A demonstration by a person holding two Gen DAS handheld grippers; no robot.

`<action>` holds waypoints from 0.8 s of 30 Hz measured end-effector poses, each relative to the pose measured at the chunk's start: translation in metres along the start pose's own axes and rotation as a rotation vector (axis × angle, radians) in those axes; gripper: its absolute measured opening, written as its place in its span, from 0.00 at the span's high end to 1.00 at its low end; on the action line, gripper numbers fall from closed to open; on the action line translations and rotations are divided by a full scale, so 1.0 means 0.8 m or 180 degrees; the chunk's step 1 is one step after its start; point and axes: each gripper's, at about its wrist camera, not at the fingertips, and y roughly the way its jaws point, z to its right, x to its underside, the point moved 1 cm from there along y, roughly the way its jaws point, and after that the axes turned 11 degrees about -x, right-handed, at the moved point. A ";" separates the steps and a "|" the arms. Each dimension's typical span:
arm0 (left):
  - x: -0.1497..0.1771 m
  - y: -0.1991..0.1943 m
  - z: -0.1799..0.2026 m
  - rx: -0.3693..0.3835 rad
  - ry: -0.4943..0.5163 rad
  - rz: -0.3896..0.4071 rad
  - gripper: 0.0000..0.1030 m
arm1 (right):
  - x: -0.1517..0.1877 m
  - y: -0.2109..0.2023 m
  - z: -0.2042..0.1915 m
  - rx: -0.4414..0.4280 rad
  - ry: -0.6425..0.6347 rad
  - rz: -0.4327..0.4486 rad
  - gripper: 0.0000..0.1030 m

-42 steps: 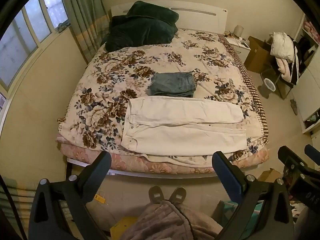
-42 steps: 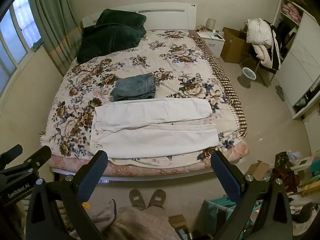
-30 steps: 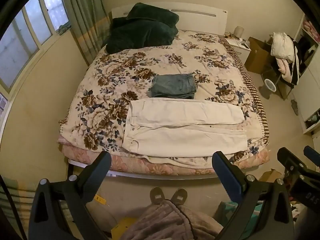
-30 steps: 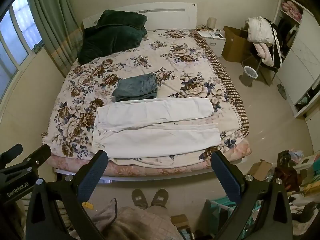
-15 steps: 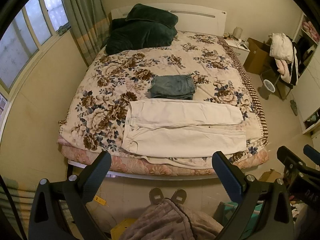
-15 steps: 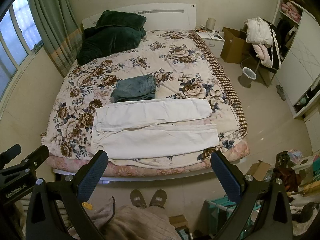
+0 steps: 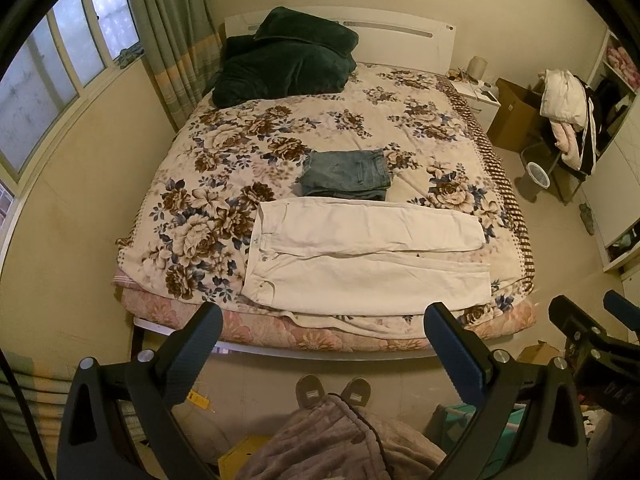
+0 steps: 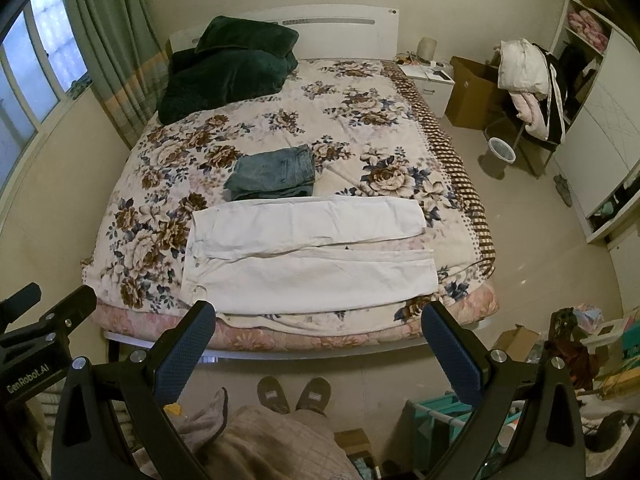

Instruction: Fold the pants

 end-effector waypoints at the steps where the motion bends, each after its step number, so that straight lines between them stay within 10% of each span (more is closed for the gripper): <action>1: 0.000 0.000 0.000 -0.0002 -0.0004 -0.0001 0.00 | 0.000 0.000 -0.003 0.0005 -0.0011 -0.0004 0.00; 24: 0.000 0.001 -0.011 0.0025 0.0008 -0.0015 0.00 | 0.001 0.004 -0.004 0.0021 -0.0018 -0.0006 0.00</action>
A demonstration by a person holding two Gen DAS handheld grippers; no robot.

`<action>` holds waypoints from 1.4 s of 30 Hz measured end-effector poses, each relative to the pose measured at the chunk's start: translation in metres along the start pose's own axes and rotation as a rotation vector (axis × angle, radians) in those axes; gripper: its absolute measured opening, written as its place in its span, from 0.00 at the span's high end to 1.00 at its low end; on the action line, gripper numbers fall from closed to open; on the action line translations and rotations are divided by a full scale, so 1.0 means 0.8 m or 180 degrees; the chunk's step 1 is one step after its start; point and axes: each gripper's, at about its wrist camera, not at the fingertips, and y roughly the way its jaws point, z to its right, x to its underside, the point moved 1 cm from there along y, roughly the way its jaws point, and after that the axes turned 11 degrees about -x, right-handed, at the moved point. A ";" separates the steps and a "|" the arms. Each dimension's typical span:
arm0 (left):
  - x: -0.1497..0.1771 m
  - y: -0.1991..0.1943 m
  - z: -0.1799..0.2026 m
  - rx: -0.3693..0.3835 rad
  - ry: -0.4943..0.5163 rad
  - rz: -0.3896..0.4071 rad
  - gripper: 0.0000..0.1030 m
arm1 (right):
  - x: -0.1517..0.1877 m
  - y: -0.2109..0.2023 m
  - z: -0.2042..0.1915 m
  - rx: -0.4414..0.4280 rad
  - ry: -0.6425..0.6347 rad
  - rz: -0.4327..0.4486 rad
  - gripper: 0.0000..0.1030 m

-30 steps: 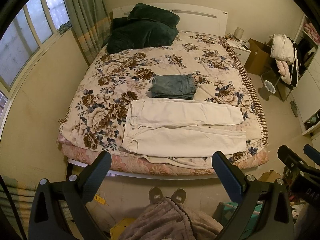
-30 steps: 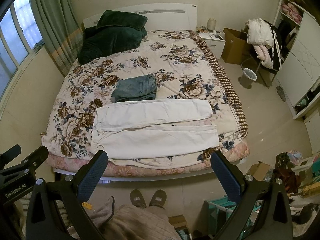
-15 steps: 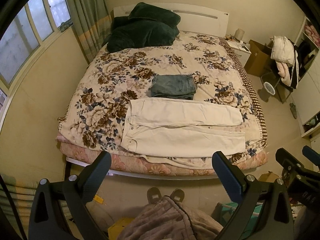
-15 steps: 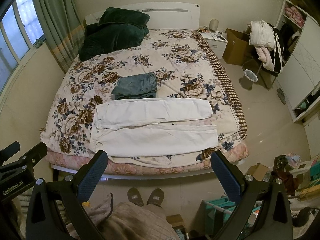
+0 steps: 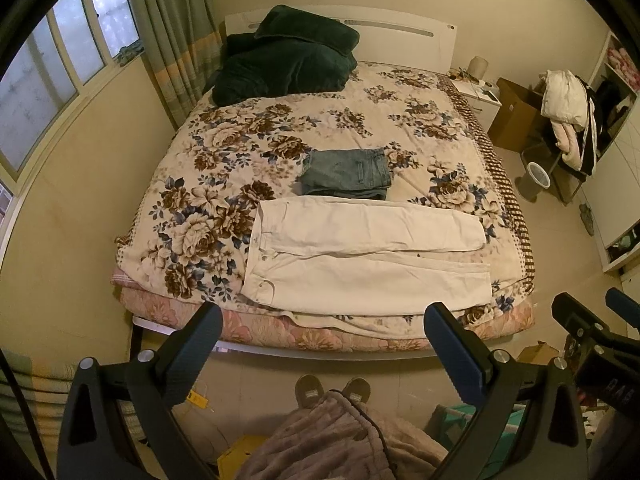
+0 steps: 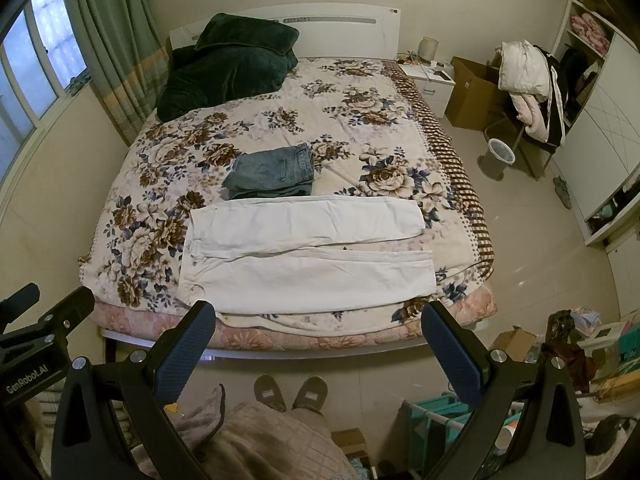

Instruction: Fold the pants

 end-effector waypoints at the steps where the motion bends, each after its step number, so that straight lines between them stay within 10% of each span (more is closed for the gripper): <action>1: 0.000 0.000 0.000 0.0002 -0.0005 0.0002 0.00 | 0.000 0.000 0.000 0.0002 -0.0001 0.0002 0.00; 29: -0.032 0.008 0.004 -0.0069 0.0009 0.0085 0.00 | -0.006 0.012 -0.003 -0.0020 0.0010 -0.0028 0.00; 42: -0.096 0.165 0.000 -0.0421 0.0117 0.0263 0.00 | -0.069 0.155 0.027 0.0501 -0.0064 0.0027 0.00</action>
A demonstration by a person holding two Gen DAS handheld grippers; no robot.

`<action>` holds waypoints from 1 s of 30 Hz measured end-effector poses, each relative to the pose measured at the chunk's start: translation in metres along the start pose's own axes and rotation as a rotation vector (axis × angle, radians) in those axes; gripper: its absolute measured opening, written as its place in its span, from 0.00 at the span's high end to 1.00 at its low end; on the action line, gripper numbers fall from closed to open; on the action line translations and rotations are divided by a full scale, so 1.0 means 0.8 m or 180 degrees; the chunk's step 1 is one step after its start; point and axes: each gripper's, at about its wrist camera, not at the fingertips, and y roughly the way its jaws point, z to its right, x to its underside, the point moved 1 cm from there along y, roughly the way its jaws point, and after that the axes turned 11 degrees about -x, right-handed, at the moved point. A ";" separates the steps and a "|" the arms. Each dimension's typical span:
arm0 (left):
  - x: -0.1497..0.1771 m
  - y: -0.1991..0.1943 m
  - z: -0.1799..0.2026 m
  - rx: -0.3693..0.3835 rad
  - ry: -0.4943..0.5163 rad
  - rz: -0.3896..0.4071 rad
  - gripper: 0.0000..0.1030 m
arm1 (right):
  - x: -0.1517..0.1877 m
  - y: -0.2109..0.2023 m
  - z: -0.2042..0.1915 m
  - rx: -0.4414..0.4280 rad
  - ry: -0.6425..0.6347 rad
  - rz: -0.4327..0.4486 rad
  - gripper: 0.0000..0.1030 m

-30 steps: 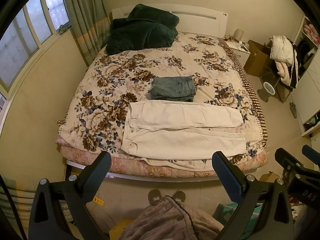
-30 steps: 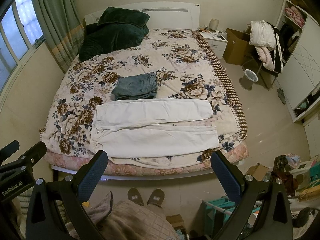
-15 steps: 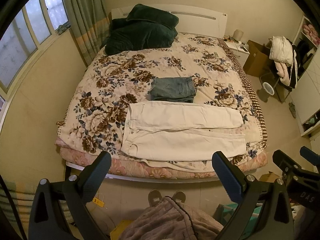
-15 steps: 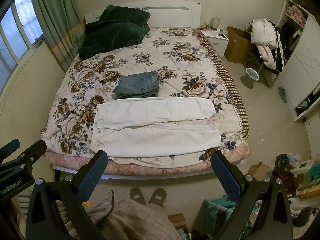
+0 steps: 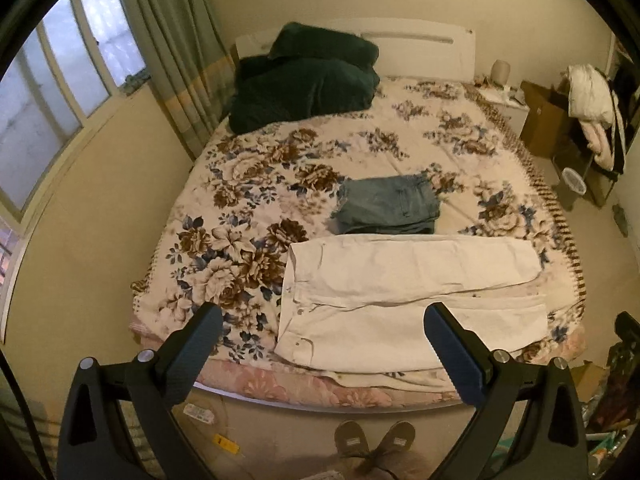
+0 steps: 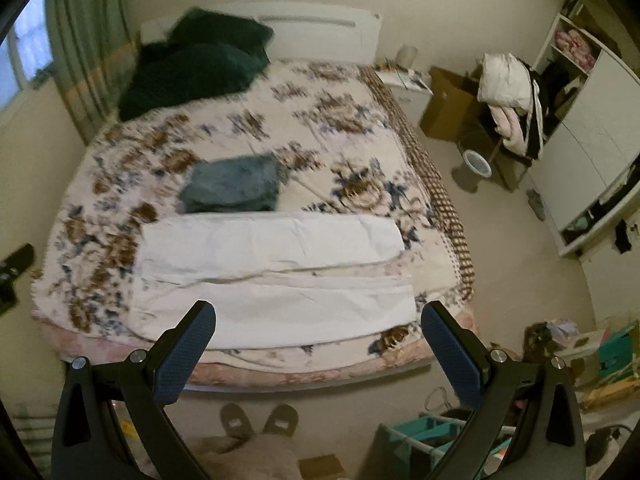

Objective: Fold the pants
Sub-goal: 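Move both tools down toward the white trousers on the bed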

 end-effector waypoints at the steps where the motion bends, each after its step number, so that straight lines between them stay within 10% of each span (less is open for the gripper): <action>1: -0.002 0.017 0.005 -0.0003 0.0029 -0.0031 0.00 | -0.005 0.024 0.004 0.0017 0.0001 -0.0043 0.00; 14: -0.048 0.233 0.143 -0.0154 0.0490 -0.0508 0.00 | -0.095 0.351 0.105 -0.0102 -0.0065 -0.0737 0.00; 30: -0.068 0.621 0.472 0.0019 0.2607 -0.0851 0.17 | -0.183 0.875 0.145 -0.0012 -0.1441 -0.1655 0.01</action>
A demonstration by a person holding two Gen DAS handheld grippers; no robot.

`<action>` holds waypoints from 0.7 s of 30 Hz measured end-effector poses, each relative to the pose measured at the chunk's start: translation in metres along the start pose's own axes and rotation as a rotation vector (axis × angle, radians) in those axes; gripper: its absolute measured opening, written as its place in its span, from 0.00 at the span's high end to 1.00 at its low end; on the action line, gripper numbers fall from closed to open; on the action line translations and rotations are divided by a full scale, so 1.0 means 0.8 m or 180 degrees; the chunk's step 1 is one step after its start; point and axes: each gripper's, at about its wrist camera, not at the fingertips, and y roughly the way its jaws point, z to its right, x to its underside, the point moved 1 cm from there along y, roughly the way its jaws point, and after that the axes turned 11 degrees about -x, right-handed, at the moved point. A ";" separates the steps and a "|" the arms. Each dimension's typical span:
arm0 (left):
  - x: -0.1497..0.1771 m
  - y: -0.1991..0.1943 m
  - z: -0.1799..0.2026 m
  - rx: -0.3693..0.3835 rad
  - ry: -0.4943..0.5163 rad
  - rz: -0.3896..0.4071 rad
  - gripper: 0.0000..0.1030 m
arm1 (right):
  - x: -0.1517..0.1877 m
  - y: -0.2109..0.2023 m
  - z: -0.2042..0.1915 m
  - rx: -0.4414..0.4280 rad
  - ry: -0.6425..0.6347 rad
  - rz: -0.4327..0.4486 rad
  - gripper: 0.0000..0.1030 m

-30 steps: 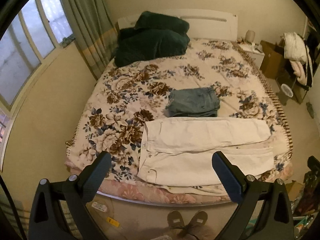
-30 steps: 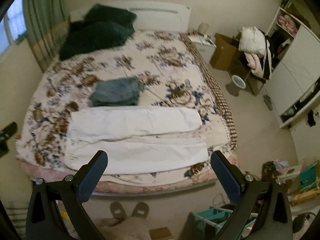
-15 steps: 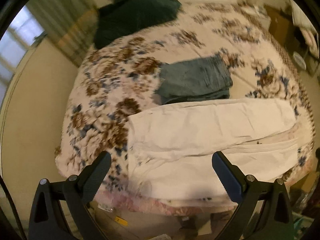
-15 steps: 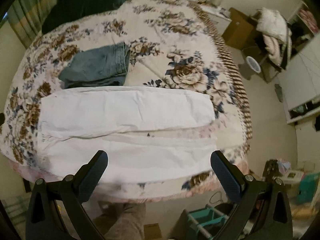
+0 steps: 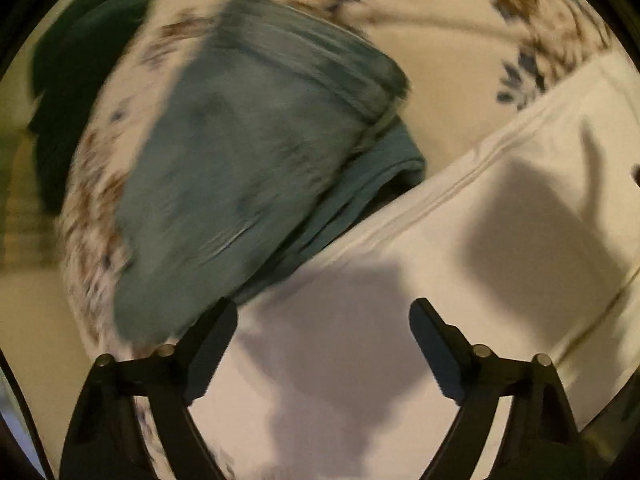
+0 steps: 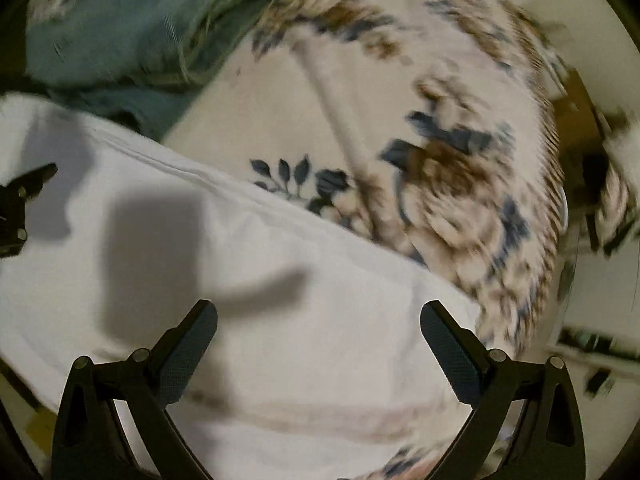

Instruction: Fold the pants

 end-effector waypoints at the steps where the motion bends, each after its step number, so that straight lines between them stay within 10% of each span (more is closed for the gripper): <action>1: -0.005 0.012 0.006 0.0029 0.0079 -0.0014 0.18 | -0.010 0.026 -0.001 0.0022 -0.0098 -0.0091 0.04; 8: -0.018 0.062 0.032 0.0186 0.0595 -0.0020 0.23 | -0.029 0.109 -0.004 -0.0123 -0.0409 -0.0296 0.21; 12: -0.015 0.064 0.017 0.0365 0.0602 0.0083 0.27 | -0.034 0.121 -0.007 -0.0280 -0.0545 -0.0240 0.56; 13: -0.012 0.061 0.012 0.0400 0.0592 0.0132 0.33 | -0.034 0.120 -0.007 -0.0287 -0.0519 -0.0224 0.67; 15: -0.003 0.052 0.002 0.0617 0.0598 0.0187 0.89 | -0.031 0.112 -0.005 -0.0248 -0.0456 -0.0128 0.78; 21: 0.035 0.007 -0.038 0.0568 0.0257 0.0375 0.94 | 0.005 0.075 0.017 -0.0365 -0.0248 0.0159 0.87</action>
